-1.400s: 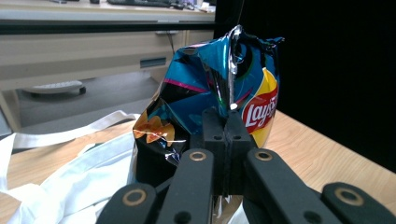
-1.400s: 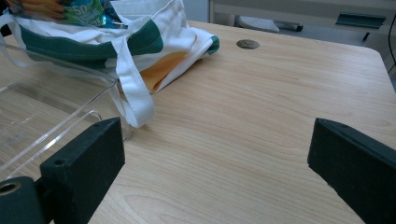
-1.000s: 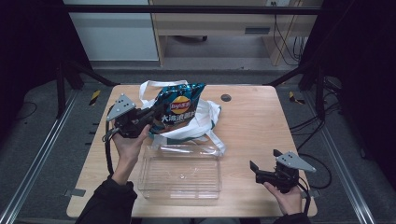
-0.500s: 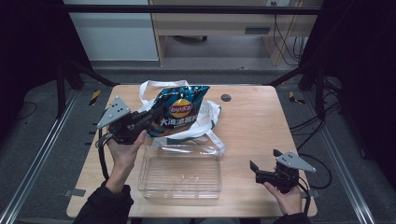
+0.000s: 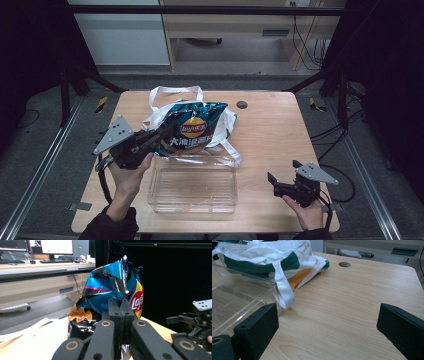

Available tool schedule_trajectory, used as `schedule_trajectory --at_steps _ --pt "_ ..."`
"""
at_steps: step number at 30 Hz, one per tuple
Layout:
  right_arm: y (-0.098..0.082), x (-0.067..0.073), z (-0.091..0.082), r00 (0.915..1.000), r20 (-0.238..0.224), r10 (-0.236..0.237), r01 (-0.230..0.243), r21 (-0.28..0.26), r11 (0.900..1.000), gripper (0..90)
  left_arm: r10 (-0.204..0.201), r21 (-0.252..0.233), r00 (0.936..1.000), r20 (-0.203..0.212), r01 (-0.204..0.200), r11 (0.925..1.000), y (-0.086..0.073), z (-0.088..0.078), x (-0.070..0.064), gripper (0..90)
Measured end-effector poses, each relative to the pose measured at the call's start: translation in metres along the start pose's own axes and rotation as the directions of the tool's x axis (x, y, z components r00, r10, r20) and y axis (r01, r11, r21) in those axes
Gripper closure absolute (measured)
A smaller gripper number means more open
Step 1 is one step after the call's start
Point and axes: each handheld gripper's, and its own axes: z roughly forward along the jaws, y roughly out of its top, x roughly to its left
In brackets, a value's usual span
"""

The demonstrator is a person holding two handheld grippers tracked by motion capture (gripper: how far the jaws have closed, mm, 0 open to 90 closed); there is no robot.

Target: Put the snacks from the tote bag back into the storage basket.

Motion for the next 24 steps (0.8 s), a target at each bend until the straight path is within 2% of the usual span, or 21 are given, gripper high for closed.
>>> schedule_trajectory --at_steps 9,23,24 --pt "0.000 0.000 0.000 1.0000 0.003 -0.003 0.003 0.002 1.000 4.2 0.004 0.015 0.9999 0.017 -0.004 0.9999 -0.013 -0.009 -0.008 90.0" --pt "0.000 0.001 -0.001 1.0000 0.000 -0.004 0.004 -0.001 1.000 4.2 -0.020 0.059 0.9987 0.048 0.017 0.9981 -0.035 -0.014 -0.017 90.0" --pt "0.000 0.001 -0.001 1.0000 0.000 -0.004 0.004 -0.001 1.000 4.2 0.039 0.039 0.9988 0.028 -0.040 0.9984 -0.036 -0.014 -0.014 90.0"
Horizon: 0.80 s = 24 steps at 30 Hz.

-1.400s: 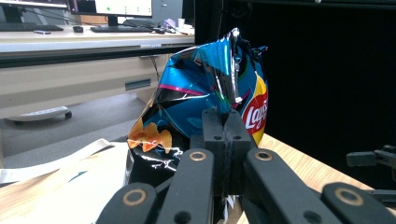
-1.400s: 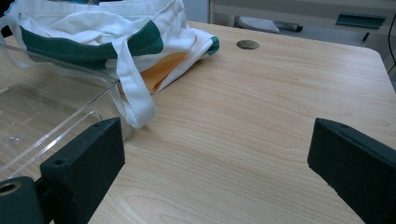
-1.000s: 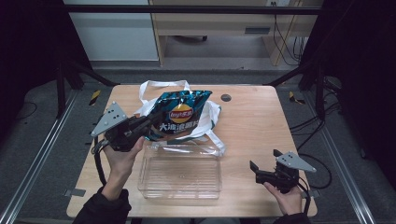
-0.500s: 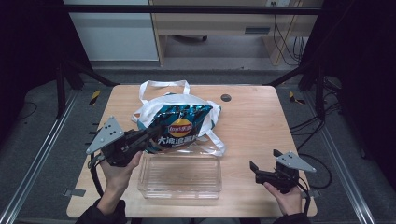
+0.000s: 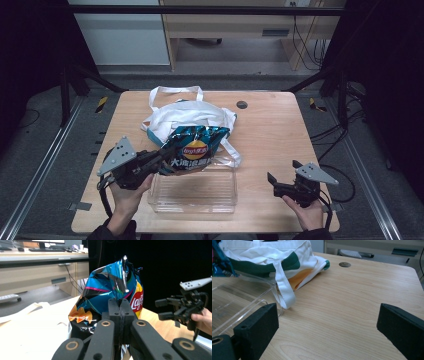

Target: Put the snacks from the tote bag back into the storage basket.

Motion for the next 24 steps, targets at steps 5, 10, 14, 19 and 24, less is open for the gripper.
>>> schedule_trajectory --at_steps 5,10,14,19,24 --pt "0.000 0.000 0.000 1.0000 0.002 -0.001 0.001 0.000 1.000 4.2 -0.065 0.057 0.9974 0.031 0.064 0.9964 -0.014 0.000 -0.005 90.0" --pt "0.000 0.000 0.000 1.0000 0.002 0.000 0.000 -0.001 1.000 4.2 -0.082 0.083 0.9961 0.034 0.079 0.9934 -0.023 0.003 -0.005 90.0" --pt "0.000 0.000 -0.001 1.0000 0.001 0.001 -0.001 -0.001 1.000 4.2 -0.083 0.100 0.9959 0.036 0.079 0.9918 -0.029 0.007 -0.006 90.0" --pt "0.000 0.000 -0.001 1.0000 0.002 0.001 -0.001 -0.001 1.000 4.2 -0.094 0.127 0.9948 0.039 0.088 0.9880 -0.037 0.013 -0.008 90.0" --pt "0.000 0.000 -0.001 1.0000 0.000 0.002 -0.002 -0.001 1.000 4.2 -0.100 0.141 0.9944 0.036 0.094 0.9856 -0.043 0.016 -0.009 90.0"
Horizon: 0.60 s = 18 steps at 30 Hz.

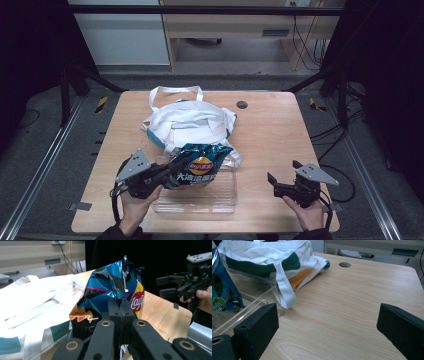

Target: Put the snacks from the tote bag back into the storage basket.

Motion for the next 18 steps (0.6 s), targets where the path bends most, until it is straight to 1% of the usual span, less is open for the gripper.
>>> schedule_trajectory --at_steps 2,6,9,11,14,15,18 --pt "0.000 0.000 0.000 1.0000 0.000 -0.001 0.001 -0.002 1.000 4.2 -0.013 0.009 0.9999 0.001 0.013 0.9999 -0.003 0.001 0.002 90.0" --pt "0.000 0.000 0.000 1.0000 0.000 -0.001 0.001 0.000 1.000 4.2 -0.026 0.008 0.9997 -0.003 0.026 0.9996 -0.006 -0.001 0.003 90.0" --pt "0.000 0.000 0.000 1.0000 -0.001 0.000 0.000 -0.001 1.000 4.2 -0.039 0.009 0.9989 -0.025 0.040 0.9992 -0.009 -0.004 0.006 90.0" --pt "0.000 0.000 0.000 1.0000 -0.001 0.000 0.000 -0.001 1.000 4.2 -0.047 0.009 0.9984 -0.030 0.047 0.9988 -0.009 -0.004 0.007 90.0" --pt "0.000 0.001 0.000 1.0000 -0.002 -0.003 0.003 -0.001 1.000 4.2 -0.056 0.013 0.9965 -0.061 0.057 0.9983 -0.011 -0.005 0.011 90.0" --pt "0.000 0.001 0.000 1.0000 -0.002 -0.003 0.003 -0.001 1.000 4.2 -0.056 0.013 0.9965 -0.061 0.057 0.9983 -0.011 -0.005 0.011 90.0" --pt "0.000 0.001 0.001 1.0000 -0.002 -0.003 0.003 0.000 1.000 4.2 -0.062 0.017 0.9946 -0.083 0.064 0.9978 -0.012 -0.005 0.013 90.0"
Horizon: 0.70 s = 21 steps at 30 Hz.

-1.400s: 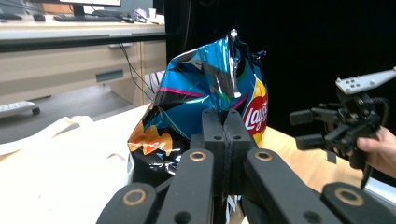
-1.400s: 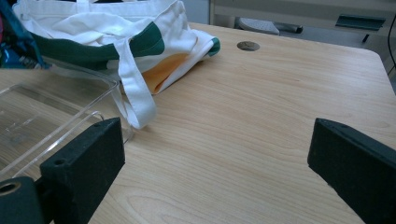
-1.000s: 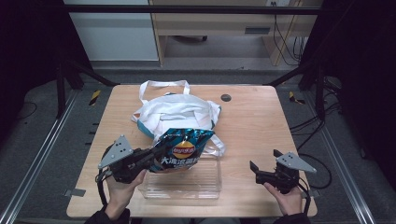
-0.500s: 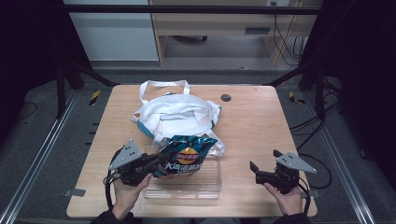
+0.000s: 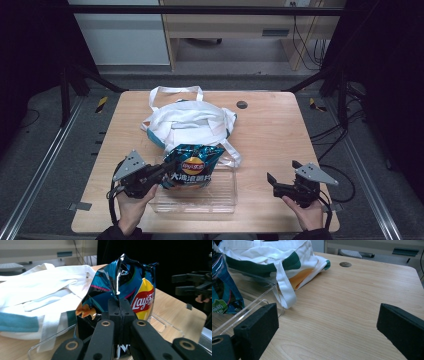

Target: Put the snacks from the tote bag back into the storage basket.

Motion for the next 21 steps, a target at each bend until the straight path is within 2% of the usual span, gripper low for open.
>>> schedule_trajectory --at_steps 21 --pt "0.000 0.001 0.001 1.0000 0.001 -0.005 0.005 0.006 1.000 4.3 -0.047 0.026 0.9942 -0.096 0.049 0.9985 -0.006 0.003 0.012 89.9"
